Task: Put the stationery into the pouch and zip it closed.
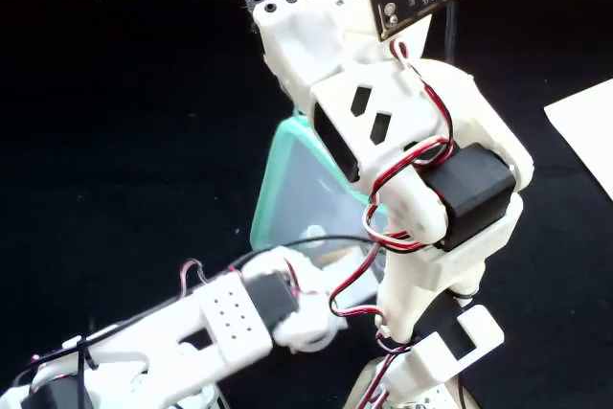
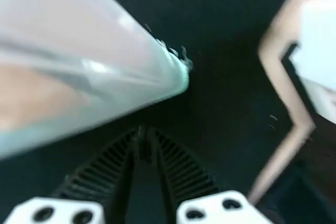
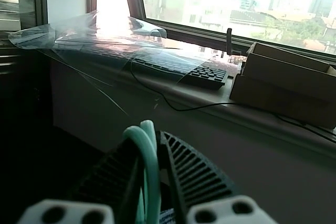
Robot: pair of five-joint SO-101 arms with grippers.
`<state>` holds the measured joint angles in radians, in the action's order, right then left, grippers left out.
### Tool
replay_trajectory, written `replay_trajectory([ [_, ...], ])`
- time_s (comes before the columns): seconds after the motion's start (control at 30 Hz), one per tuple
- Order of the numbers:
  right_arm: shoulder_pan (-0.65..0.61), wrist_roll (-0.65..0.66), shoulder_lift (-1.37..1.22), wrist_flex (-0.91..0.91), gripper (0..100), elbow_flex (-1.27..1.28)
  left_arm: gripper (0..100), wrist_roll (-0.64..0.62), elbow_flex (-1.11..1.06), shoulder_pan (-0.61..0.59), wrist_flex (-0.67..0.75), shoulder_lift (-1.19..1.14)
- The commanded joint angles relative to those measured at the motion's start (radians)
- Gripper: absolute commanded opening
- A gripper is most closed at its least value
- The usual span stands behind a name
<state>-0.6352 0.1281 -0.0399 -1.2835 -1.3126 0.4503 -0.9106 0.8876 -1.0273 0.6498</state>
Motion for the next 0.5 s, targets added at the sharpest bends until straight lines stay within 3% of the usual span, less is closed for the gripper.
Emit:
replay_trajectory([
  [0.0,-0.016,0.008,0.012,-0.002,0.7,-0.013,1,0.011,0.007,-0.12,0.121,-0.004],
  [0.27,-0.108,0.012,0.012,-0.048,0.8,-0.013,1,0.011,0.012,-0.065,0.235,-0.033],
  [0.47,-0.084,0.012,0.012,-0.053,0.8,-0.013,1,0.011,0.01,-0.042,0.157,-0.025],
])
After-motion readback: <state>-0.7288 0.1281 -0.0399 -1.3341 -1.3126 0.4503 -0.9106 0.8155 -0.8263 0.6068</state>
